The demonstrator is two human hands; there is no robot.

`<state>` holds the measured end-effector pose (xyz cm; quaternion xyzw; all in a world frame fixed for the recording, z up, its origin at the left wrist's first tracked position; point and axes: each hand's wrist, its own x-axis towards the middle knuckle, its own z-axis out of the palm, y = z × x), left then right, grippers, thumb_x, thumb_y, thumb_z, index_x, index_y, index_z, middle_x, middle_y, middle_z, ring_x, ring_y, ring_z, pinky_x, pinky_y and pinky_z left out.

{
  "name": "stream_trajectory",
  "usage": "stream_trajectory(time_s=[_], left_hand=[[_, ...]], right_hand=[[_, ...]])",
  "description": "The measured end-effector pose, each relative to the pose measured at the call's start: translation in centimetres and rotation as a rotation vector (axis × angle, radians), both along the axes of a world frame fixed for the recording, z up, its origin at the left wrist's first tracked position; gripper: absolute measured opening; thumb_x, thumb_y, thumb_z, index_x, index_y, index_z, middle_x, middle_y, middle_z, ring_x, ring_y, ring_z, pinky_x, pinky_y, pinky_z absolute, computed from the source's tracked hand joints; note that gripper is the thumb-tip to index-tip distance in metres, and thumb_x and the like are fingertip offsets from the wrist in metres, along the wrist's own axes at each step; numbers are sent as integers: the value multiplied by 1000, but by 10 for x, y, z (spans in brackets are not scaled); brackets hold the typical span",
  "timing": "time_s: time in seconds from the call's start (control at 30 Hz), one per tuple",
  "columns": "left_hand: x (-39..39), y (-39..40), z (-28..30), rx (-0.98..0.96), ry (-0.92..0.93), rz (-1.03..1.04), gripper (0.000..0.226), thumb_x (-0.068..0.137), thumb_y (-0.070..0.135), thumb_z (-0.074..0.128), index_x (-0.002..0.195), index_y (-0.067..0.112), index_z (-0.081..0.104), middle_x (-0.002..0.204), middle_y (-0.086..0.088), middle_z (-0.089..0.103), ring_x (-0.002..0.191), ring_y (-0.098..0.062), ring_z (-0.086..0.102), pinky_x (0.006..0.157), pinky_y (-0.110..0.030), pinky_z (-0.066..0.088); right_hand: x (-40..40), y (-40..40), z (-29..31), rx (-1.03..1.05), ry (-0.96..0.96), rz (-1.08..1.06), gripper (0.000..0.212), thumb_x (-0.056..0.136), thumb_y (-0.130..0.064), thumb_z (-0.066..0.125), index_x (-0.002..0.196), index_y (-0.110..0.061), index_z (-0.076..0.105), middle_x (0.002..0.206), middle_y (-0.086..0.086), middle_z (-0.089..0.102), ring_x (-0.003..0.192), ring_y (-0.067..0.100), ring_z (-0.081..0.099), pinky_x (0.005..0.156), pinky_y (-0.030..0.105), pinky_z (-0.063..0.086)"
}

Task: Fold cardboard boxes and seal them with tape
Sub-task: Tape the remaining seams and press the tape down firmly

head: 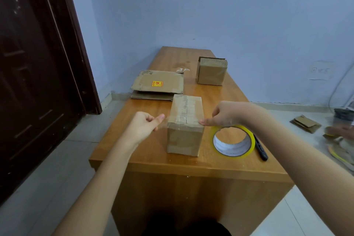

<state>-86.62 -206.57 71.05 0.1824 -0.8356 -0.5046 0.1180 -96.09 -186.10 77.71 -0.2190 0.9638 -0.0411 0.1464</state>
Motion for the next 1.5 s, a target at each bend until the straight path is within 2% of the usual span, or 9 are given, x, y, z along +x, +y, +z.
stream_trajectory(time_s=[0.1,0.23,0.43,0.63,0.87,1.0,1.13,1.2,1.5], left_hand=[[5,8,-4,82,-2,0,39,92,35,55,63,9,53,62,5,52,109,-32,56,106,-51,35],[1,19,-13,158,13,38,39,94,37,52,67,9,56,63,2,53,84,-16,59,102,-51,37],[2,27,-47,158,-69,18,25,100,27,42,103,7,57,78,-3,61,62,-9,52,65,-28,48],[12,39,-12,302,263,28,59,94,55,26,145,27,34,147,9,39,135,-15,36,110,-37,29],[43,86,-46,406,156,-39,56,98,45,23,150,33,8,156,10,18,141,-9,19,102,-21,17],[39,66,-40,99,198,-12,59,96,48,26,150,35,7,157,14,10,143,-6,12,111,-27,14],[23,60,-11,-848,221,-55,52,102,39,22,150,21,14,155,9,9,143,-6,1,111,-23,-7],[23,68,-8,-1092,107,-94,56,102,38,21,151,12,16,157,-4,17,146,-16,10,114,-28,-5],[16,73,-3,-1153,72,-177,59,95,47,40,145,20,27,149,-11,30,138,-26,26,115,-36,19]], right_hand=[[-1,-2,1,12,-10,-1,59,82,-71,49,66,-15,61,71,-3,55,71,16,50,69,31,38],[-1,-3,1,23,-8,4,59,83,-70,49,71,-14,65,76,-2,58,77,18,53,73,32,39],[-2,-3,2,36,-19,-4,61,81,-72,48,76,-14,68,78,-1,62,75,15,54,73,30,39],[-1,-7,6,75,-33,12,64,83,-71,47,90,-12,72,99,3,70,94,20,61,81,31,43],[1,-8,4,80,-34,12,63,84,-69,47,87,-12,72,86,2,68,83,20,59,75,31,42],[2,-8,6,116,-20,25,64,85,-69,45,95,-12,72,100,4,72,94,21,63,81,32,45],[2,-9,7,123,-28,22,65,84,-70,45,92,-12,73,99,5,72,94,22,63,81,32,46],[2,-8,7,113,-38,19,64,85,-70,45,89,-12,72,97,5,72,91,22,63,80,32,45],[5,-9,15,112,-81,150,38,98,-47,43,64,-31,35,66,-13,45,57,1,44,50,17,29]])
